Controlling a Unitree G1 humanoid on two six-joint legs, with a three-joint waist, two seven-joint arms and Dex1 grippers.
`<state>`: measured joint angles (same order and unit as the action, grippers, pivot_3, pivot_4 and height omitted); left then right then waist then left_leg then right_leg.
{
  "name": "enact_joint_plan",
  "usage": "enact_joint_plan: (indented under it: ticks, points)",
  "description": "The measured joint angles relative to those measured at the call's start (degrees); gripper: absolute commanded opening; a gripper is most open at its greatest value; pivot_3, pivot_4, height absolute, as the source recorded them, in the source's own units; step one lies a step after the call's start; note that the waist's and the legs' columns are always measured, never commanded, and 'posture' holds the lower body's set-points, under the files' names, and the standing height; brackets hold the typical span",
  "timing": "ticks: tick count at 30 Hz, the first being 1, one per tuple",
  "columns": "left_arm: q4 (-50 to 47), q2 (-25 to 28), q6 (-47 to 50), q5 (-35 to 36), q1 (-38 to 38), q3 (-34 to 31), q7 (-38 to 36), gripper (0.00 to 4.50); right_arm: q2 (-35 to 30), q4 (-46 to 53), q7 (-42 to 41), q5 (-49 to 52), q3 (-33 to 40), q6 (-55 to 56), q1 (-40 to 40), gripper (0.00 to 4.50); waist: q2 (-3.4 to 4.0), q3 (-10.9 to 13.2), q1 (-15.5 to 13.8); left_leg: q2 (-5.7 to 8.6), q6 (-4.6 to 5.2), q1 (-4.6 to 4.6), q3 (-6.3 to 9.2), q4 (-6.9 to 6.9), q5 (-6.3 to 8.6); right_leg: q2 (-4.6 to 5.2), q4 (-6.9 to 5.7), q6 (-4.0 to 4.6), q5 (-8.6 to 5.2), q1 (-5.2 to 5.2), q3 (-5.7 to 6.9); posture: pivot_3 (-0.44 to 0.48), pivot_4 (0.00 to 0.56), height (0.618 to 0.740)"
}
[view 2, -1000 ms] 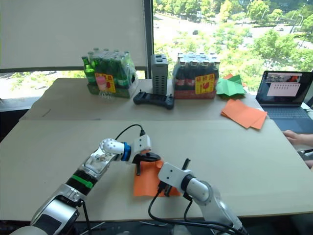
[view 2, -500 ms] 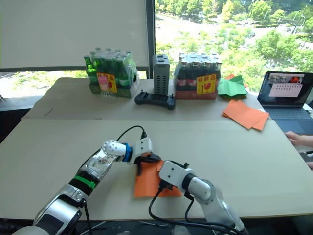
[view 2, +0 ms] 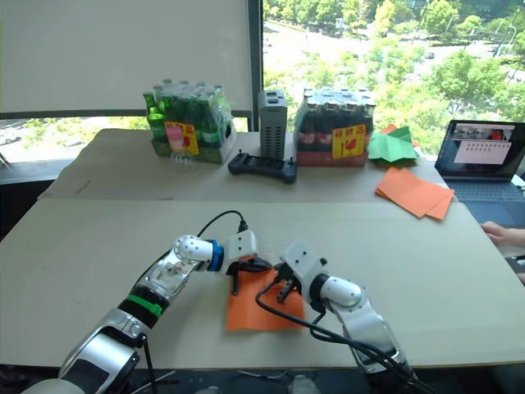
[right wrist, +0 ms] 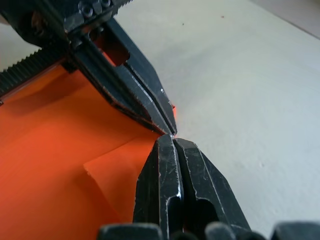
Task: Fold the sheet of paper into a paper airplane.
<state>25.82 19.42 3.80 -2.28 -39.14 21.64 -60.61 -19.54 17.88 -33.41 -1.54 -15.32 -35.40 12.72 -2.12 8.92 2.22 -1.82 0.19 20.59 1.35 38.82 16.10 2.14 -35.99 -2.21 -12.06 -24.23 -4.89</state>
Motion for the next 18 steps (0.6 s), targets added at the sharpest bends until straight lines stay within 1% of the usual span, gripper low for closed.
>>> enact_joint_plan:
  ticks: [11,18]
  points:
    - [-0.11,-0.07,0.16,-0.02,0.13,0.0,0.27,0.0,-0.31,-2.7,0.89,0.2,-0.93,0.97,0.99,0.02,0.0,0.0,0.0,0.01,0.0,-0.03,0.0,0.01,0.0,0.01,0.0,0.0,0.0,0.04,0.0,0.0,0.15,0.733]
    - [-0.18,-0.07,0.16,-0.01,0.28,0.02,0.41,0.0,-1.06,-1.08,-0.26,2.33,-0.67,-2.75,0.93,0.02,0.01,-0.01,-0.01,0.0,0.0,-0.07,0.0,0.0,0.0,0.01,0.0,-0.01,0.0,0.08,0.0,0.0,0.15,0.733]
